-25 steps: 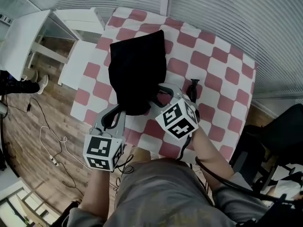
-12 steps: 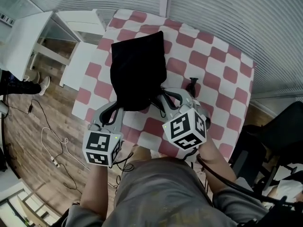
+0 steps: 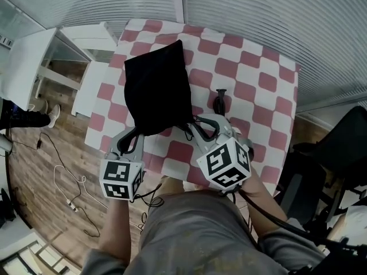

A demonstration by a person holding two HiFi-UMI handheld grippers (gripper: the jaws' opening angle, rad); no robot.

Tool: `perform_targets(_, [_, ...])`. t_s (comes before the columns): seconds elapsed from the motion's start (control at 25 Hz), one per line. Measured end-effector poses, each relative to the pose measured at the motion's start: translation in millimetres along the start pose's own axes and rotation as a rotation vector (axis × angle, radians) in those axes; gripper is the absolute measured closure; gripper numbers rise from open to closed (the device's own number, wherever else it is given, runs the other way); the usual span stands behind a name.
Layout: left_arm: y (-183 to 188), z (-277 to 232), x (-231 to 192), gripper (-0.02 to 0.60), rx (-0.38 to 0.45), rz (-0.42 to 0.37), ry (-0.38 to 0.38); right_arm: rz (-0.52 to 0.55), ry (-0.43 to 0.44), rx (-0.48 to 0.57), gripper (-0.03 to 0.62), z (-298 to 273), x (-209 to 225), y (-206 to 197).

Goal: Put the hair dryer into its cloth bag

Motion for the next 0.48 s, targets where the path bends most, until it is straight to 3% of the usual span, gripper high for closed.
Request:
perform_targets(0.16, [1,0,0,0.552,-0.003,0.005,-0.012,-0.162,0.043,0.028,0.448,3,12,-15])
perform_targets(0.28, [3,-2,0,0.552,-0.002,0.013,-0.026,-0.27,-0.009,0.033,0.45,6,30,-32])
perform_targets(0.36, [4,-3,0,0.552,0.002,0.019,-0.037,-0.346,-0.084,-0.013,0.422,5,46,-48])
perform_targets(0.48, [6,-4,0,0.552,0.005,0.024,-0.053,-0.455,-0.133,-0.154,0.303,-11,60,-76])
Point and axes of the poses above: the fingertips, and each gripper's own axes: z backward along the fingers, x to its right, y out of its top, the point moved 6 cm from there along z, backward along the fingers, and after that the axes turned 5 degrees about y, right-handed, at the moved point
